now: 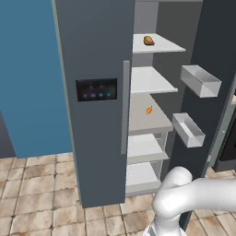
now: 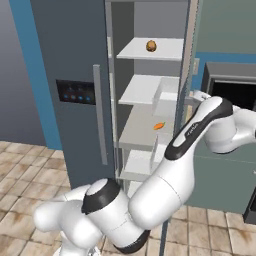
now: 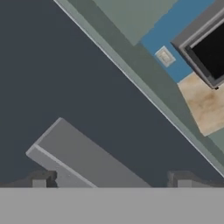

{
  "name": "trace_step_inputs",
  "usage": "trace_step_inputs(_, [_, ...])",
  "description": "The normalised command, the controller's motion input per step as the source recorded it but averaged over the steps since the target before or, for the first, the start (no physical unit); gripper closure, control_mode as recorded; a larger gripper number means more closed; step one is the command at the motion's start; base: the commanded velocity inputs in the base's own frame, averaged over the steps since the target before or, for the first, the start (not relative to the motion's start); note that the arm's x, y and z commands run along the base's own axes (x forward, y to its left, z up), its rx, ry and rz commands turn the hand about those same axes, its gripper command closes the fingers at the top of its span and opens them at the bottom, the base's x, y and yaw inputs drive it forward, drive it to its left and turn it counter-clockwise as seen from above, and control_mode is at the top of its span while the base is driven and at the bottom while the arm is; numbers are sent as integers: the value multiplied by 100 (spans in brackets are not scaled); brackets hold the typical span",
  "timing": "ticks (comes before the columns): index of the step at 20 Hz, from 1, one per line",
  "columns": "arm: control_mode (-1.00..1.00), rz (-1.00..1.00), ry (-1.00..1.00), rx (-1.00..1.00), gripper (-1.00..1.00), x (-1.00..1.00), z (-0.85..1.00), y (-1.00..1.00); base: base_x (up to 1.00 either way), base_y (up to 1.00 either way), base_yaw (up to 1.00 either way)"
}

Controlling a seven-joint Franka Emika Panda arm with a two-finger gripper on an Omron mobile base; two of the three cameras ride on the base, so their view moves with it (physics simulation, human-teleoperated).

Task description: Pick up the frozen chicken drumstick from the freezer, place it on any shelf in the fridge, and close the fridge and freezer doors when done.

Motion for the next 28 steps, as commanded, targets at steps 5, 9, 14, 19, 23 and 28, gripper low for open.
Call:
trace_step_inputs(5, [-100,0,0,9,-100,0,-8,80,0,0,0])
trace_step_inputs(9, [-100,0,0,12,-100,5,-5,94,0,0,0])
trace_step_inputs(14, [-100,0,0,12,-100,25,0,88,0,0,0])
trace_step_inputs(19, [-100,0,0,10,-100,39,0,83,0,0,0])
trace_step_inputs(23, [-100,0,0,6,-100,52,0,64,0,0,0])
trace_step_inputs(28, [-100,0,0,4,-100,50,0,43,0,0,0])
